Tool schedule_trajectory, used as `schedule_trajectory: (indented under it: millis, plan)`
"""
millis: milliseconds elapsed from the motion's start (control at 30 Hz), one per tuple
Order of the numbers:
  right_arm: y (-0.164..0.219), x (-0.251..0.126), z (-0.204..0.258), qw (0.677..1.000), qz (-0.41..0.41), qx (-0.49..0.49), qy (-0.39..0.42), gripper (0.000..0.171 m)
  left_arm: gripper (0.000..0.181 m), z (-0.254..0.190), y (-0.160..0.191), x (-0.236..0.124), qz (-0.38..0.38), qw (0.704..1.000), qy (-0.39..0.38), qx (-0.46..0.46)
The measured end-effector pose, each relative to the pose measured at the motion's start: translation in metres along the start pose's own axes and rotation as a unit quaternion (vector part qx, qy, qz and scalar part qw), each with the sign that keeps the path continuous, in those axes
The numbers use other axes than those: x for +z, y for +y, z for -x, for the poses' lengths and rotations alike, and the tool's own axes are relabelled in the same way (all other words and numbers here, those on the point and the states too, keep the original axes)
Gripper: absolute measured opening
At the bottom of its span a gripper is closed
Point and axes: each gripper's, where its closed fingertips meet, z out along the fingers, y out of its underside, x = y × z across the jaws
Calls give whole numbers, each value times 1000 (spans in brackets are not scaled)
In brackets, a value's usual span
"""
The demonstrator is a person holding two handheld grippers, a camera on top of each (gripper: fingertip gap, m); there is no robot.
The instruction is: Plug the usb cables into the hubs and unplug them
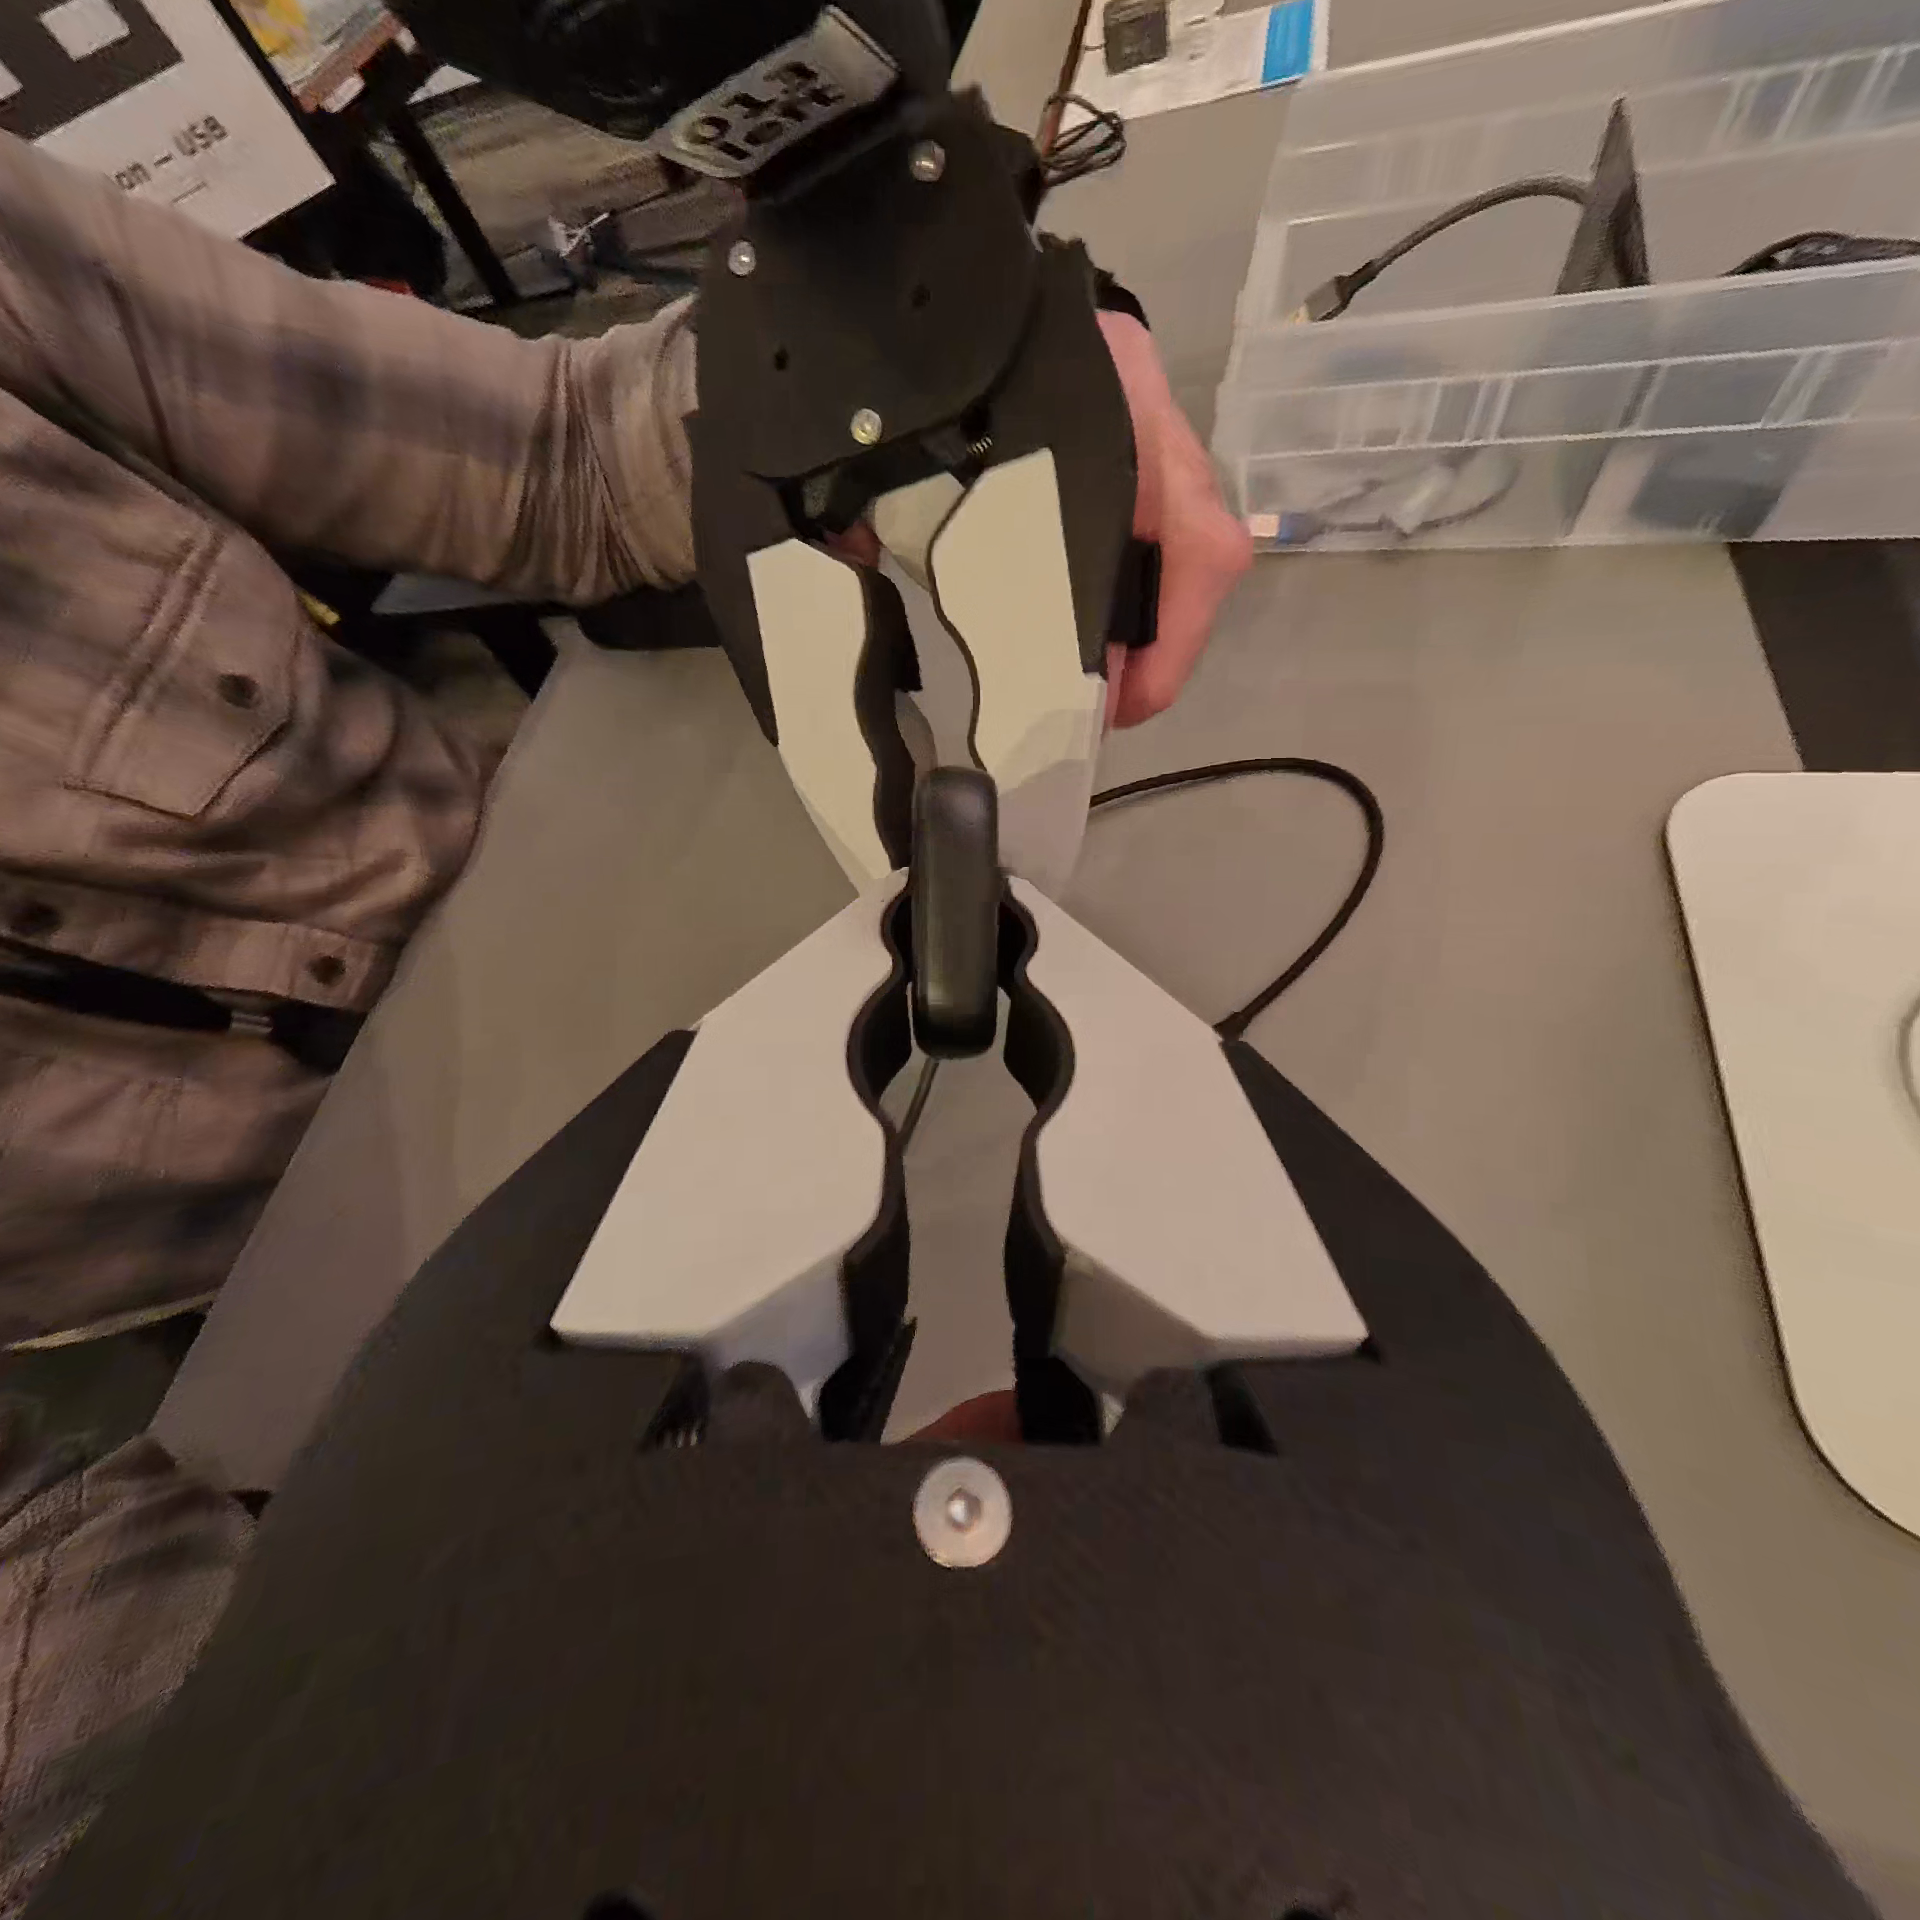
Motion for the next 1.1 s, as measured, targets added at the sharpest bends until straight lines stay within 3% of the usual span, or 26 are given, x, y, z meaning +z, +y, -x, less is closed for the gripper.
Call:
schedule_trajectory:
  millis: [200, 300, 367, 433, 500, 600, 767, 933, 1000, 1100]
  plan:
    - [-19, -11, -8, 997, -71, -5, 17, 12, 13, 13, -13, 0, -66, 995, 7, -80]
    - [-53, -32, -29, 980, -155, -45, 121, 52, 13, 25, -17, -7, -105, 988, 1, -116]
    - [-55, -40, -37, 966, -123, -100, 205, 73, 13, 37, -22, -14, -138, 978, -7, -154]
    - [-41, -39, -44, 956, -40, -130, 262, 94, 13, 51, -27, -23, -182, 963, -21, -196]
    - [-26, -34, -50, 942, 38, -152, 295, 98, 13, 66, -32, -35, -228, 943, -31, -239]
    - [-24, -24, -57, 918, 93, -195, 333, 108, 13, 86, -32, -53, -280, 912, -49, -296]
    - [-48, -8, -79, 835, 117, -317, 434, 101, 13, 108, -27, -72, -335, 868, -63, -360]
    - [-60, 8, -106, 693, 159, -438, 549, 93, 13, 119, -23, -85, -366, 837, -50, -405]
    - [-65, 6, -113, 620, 167, -471, 605, 84, 12, 124, -21, -90, -376, 826, -55, -416]
    - [-67, 15, -109, 554, 150, -517, 635, 58, 12, 127, -19, -93, -379, 817, -48, -432]
